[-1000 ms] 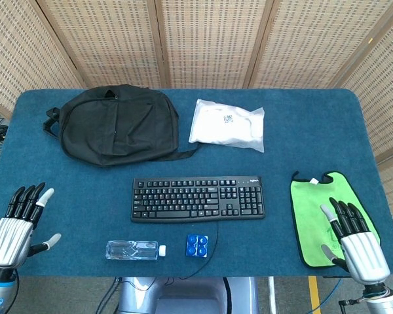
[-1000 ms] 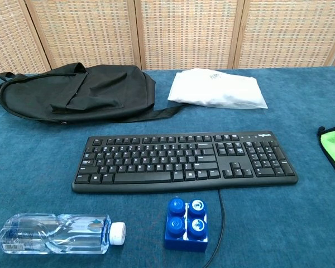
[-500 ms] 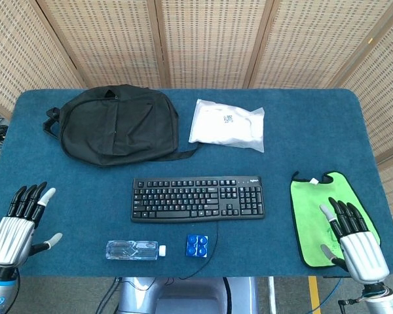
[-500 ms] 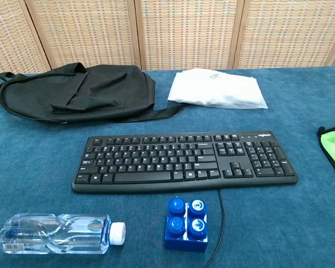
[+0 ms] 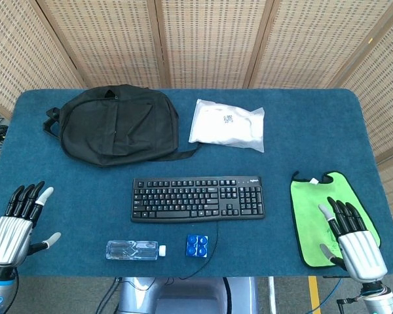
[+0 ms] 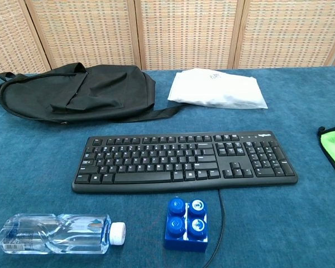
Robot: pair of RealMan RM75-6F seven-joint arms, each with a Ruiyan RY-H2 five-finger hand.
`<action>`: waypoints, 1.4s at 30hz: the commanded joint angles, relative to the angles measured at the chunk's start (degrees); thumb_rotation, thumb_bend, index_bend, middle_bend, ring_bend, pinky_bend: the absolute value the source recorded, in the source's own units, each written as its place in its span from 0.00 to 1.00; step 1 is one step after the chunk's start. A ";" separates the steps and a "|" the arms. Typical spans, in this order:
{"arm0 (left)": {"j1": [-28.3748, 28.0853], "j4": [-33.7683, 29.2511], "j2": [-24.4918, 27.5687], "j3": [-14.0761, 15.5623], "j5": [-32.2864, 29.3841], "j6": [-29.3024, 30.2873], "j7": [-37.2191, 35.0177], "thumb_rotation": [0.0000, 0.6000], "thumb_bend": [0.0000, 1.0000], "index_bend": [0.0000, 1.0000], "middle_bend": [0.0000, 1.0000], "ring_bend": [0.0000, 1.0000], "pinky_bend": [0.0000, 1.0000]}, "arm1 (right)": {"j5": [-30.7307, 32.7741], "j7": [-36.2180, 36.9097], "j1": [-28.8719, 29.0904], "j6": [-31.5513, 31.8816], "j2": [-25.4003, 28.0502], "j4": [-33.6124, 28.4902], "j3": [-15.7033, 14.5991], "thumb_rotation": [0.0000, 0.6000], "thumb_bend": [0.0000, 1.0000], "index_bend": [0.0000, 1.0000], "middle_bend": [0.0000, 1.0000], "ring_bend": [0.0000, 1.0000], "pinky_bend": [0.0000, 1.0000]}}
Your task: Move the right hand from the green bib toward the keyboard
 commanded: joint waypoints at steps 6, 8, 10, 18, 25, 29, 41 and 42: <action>-0.18 0.00 -0.12 0.09 0.07 -0.38 0.13 1.00 0.00 0.00 0.00 0.00 0.00 | 0.35 -2.44 1.15 -1.27 0.89 -2.37 1.08 1.00 0.29 0.00 0.37 0.26 0.26; -0.20 -0.07 -0.12 0.10 0.13 -0.36 0.13 1.00 0.00 0.00 0.00 0.00 0.00 | 0.54 -4.41 1.86 -2.29 1.59 -4.22 1.62 1.00 0.31 0.01 0.45 0.34 0.32; -0.19 -0.09 -0.11 0.12 0.14 -0.35 0.10 1.00 0.00 0.00 0.00 0.00 0.00 | 0.84 -6.24 2.50 -3.47 2.27 -6.04 1.98 1.00 0.33 0.03 0.54 0.43 0.37; -0.08 -0.23 0.08 0.28 0.50 -0.02 -0.20 1.00 0.00 0.00 0.00 0.00 0.00 | 6.72 -15.09 6.90 -14.68 5.02 -14.49 3.12 1.00 0.53 0.07 0.72 0.61 0.45; -0.19 -0.23 0.16 0.40 0.58 -0.22 -0.62 1.00 0.00 0.00 0.00 0.00 0.00 | 16.97 -28.11 11.31 -26.19 4.12 -19.28 3.65 1.00 0.64 0.07 0.73 0.62 0.46; -0.26 -0.22 0.19 0.47 0.60 -0.38 -0.78 1.00 0.00 0.00 0.00 0.00 0.00 | 22.37 -33.92 13.29 -29.19 2.73 -21.03 4.18 1.00 0.64 0.08 0.73 0.62 0.46; -0.25 -0.34 0.37 0.51 0.69 -0.28 -1.05 1.00 0.00 0.00 0.00 0.00 0.00 | 35.09 -43.20 18.77 -32.95 -1.08 -22.07 5.26 1.00 0.65 0.08 0.73 0.62 0.46; -0.26 -0.27 0.33 0.52 0.70 -0.32 -0.95 1.00 0.00 0.00 0.00 0.00 0.00 | 36.06 -43.79 19.23 -33.04 -1.37 -22.09 5.29 1.00 0.65 0.08 0.73 0.62 0.46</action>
